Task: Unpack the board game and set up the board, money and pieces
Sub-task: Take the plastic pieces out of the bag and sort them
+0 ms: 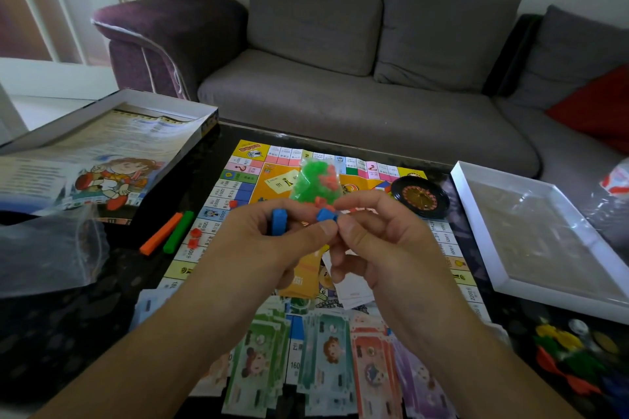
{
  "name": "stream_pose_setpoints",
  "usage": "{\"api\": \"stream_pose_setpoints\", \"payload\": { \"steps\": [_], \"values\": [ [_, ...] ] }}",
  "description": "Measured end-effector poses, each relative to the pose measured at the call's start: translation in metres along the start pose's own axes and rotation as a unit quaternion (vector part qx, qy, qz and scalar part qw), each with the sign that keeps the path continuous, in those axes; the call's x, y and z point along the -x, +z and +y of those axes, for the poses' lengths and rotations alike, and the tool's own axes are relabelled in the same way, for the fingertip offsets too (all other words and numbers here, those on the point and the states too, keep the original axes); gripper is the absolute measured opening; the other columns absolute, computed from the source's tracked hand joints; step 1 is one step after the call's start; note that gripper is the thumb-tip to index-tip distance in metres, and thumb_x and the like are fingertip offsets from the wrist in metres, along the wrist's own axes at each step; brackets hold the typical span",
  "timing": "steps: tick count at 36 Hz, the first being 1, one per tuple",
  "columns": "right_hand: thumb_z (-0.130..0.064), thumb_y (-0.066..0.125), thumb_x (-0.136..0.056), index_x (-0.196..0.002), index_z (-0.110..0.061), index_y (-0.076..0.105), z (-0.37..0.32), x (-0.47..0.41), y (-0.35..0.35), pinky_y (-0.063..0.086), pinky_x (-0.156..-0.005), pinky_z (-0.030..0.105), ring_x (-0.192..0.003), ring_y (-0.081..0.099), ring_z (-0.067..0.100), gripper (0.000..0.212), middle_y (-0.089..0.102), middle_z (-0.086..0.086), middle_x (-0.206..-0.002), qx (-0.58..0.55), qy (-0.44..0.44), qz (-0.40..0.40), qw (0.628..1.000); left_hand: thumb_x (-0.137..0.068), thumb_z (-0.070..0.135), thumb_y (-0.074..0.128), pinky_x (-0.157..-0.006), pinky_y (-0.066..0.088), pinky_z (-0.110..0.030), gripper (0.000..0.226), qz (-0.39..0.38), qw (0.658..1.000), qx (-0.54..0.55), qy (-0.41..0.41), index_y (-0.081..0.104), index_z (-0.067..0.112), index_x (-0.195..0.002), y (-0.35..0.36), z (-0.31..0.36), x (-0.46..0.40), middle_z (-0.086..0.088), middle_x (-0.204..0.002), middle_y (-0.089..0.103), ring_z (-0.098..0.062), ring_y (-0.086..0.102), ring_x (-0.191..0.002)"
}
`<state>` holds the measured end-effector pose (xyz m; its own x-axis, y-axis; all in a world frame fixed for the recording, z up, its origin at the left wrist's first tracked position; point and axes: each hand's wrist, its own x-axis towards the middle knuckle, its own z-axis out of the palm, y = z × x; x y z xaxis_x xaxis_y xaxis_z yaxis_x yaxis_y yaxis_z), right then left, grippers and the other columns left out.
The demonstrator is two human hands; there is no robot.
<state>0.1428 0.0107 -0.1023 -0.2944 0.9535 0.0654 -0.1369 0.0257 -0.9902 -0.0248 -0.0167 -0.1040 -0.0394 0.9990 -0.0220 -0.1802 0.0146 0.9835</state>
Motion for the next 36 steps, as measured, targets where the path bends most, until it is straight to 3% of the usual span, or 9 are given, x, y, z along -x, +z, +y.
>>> {"api": "stream_pose_setpoints", "payload": {
  "steps": [10, 15, 19, 23, 28, 30, 36],
  "values": [
    [0.015, 0.062, -0.095, -0.102, 0.003, 0.067, -0.006, 0.000, -0.003, 0.061, -0.060, 0.030, -0.066, 0.075, 0.031, 0.014, 0.075, 0.018, -0.079, 0.088, -0.070, -0.005, 0.994, -0.077, 0.022, 0.081, -0.045, 0.031, -0.025, 0.018, -0.034, 0.999, 0.004, -0.032, 0.074, 0.008, -0.086, -0.006, 0.003, -0.002, -0.002, -0.062, 0.033, -0.013, 0.026, -0.047],
    [0.015, 0.065, -0.093, -0.102, 0.000, 0.067, -0.006, 0.000, -0.004, 0.064, -0.064, 0.034, -0.070, 0.077, 0.030, 0.017, 0.077, 0.015, -0.081, 0.125, -0.087, -0.020, 0.988, -0.082, 0.022, 0.079, -0.045, 0.032, -0.023, 0.022, -0.042, 0.998, -0.021, -0.035, 0.078, 0.005, -0.096, -0.011, 0.004, -0.003, -0.003, -0.061, 0.032, -0.013, 0.027, -0.048],
    [0.011, 0.070, -0.091, -0.109, -0.011, 0.070, -0.008, 0.000, -0.006, 0.062, -0.064, 0.032, -0.067, 0.075, 0.028, 0.028, 0.075, 0.011, -0.077, 0.175, -0.091, -0.039, 0.980, -0.082, 0.021, 0.078, -0.043, 0.028, -0.023, 0.020, -0.076, 0.995, -0.007, -0.061, 0.074, 0.003, -0.089, -0.013, 0.008, -0.004, -0.004, -0.062, 0.027, -0.014, 0.023, -0.048],
    [0.003, 0.075, -0.090, -0.121, -0.033, 0.076, -0.011, -0.001, -0.012, 0.059, -0.064, 0.028, -0.069, 0.071, 0.023, 0.048, 0.067, 0.001, -0.084, 0.263, -0.108, -0.078, 0.956, -0.085, 0.017, 0.081, -0.046, 0.020, -0.025, 0.013, -0.155, 0.984, -0.013, -0.085, 0.072, 0.014, -0.075, -0.017, 0.016, -0.002, -0.003, -0.062, 0.020, -0.015, 0.017, -0.049],
    [-0.003, 0.080, -0.086, -0.110, -0.028, 0.080, -0.011, -0.001, -0.017, 0.059, -0.064, 0.034, -0.085, 0.069, 0.023, 0.034, 0.067, -0.006, -0.105, 0.324, -0.138, -0.099, 0.931, -0.083, 0.019, 0.078, -0.051, 0.013, -0.030, 0.015, -0.205, 0.972, -0.032, -0.106, 0.074, 0.021, -0.069, -0.020, 0.019, 0.000, -0.004, -0.064, 0.016, -0.016, 0.014, -0.052],
    [-0.003, 0.080, -0.085, -0.106, -0.024, 0.078, -0.009, -0.001, -0.017, 0.060, -0.064, 0.040, -0.084, 0.070, 0.023, 0.030, 0.067, -0.006, -0.106, 0.329, -0.142, -0.098, 0.928, -0.081, 0.022, 0.075, -0.050, 0.014, -0.028, 0.016, -0.202, 0.973, -0.024, -0.110, 0.070, 0.021, -0.067, -0.020, 0.017, -0.001, -0.002, -0.062, 0.019, -0.014, 0.015, -0.051],
    [-0.009, 0.075, -0.082, -0.100, -0.019, 0.075, -0.009, 0.000, -0.016, 0.058, -0.060, 0.040, -0.078, 0.070, 0.022, 0.021, 0.065, -0.007, -0.104, 0.322, -0.161, -0.096, 0.928, -0.081, 0.020, 0.076, -0.047, 0.016, -0.024, 0.014, -0.201, 0.973, -0.004, -0.117, 0.067, 0.018, -0.070, -0.018, 0.014, -0.002, 0.001, -0.061, 0.021, -0.011, 0.017, -0.050]
  ]
}}
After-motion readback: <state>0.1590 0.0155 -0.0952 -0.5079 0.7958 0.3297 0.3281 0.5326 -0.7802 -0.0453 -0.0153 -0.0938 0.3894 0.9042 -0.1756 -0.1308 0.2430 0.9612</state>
